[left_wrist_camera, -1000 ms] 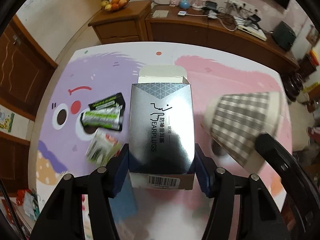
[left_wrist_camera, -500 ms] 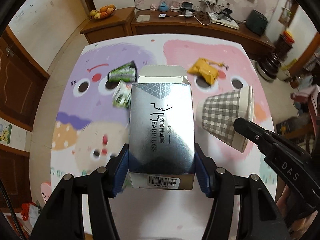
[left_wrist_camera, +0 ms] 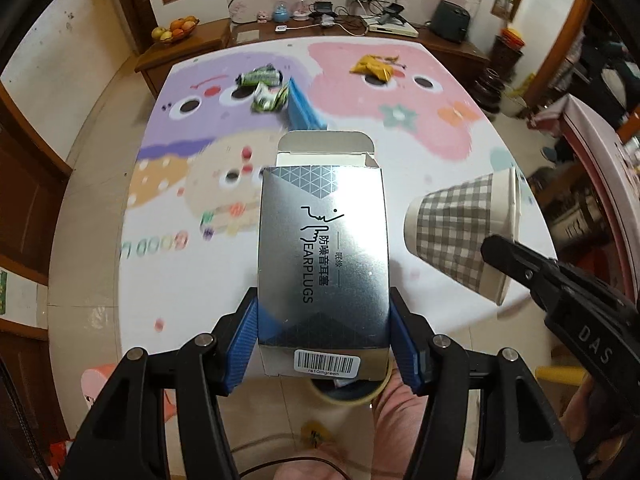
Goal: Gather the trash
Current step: 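Carry the paper cup and earplugs box down toward the black bin with both grippers, then open both grippers over the bin, dropping the cup and earplugs box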
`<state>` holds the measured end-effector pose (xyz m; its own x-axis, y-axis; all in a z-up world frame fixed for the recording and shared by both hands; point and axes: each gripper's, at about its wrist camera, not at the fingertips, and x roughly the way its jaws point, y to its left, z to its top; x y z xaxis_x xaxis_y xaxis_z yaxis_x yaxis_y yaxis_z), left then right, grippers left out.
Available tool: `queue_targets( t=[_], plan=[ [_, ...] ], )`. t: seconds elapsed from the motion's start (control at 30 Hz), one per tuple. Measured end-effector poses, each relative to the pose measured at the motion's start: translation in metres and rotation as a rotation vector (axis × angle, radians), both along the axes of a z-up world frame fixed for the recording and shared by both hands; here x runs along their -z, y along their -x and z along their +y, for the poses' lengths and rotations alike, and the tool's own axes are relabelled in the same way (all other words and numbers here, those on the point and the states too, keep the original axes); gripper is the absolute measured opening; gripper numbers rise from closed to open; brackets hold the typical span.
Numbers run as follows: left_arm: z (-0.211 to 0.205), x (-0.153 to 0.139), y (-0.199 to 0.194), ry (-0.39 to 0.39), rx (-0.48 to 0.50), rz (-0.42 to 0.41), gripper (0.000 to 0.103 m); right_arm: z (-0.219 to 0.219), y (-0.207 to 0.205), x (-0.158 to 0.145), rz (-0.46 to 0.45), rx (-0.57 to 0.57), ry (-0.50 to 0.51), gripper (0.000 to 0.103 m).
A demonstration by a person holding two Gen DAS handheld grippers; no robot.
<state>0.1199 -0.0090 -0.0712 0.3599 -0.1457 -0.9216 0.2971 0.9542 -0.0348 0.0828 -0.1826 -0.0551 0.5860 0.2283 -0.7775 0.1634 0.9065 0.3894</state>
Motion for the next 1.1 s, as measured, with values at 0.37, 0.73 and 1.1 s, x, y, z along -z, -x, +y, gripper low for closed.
queue_targets(
  t=[0.37, 0.73, 1.1],
  plan=[
    [0.037, 0.039, 0.094, -0.044, 0.047, 0.070, 0.058, 0.076, 0.112, 0.034, 0.155, -0.015, -0.002, 0.002],
    [0.026, 0.156, 0.150, -0.097, 0.091, 0.206, 0.059, 0.085, 0.162, 0.154, 0.362, 0.027, -0.009, 0.002],
    [0.008, 0.314, 0.127, -0.091, 0.072, 0.304, 0.059, 0.051, 0.154, 0.317, 0.463, 0.135, -0.043, 0.002]
  ],
)
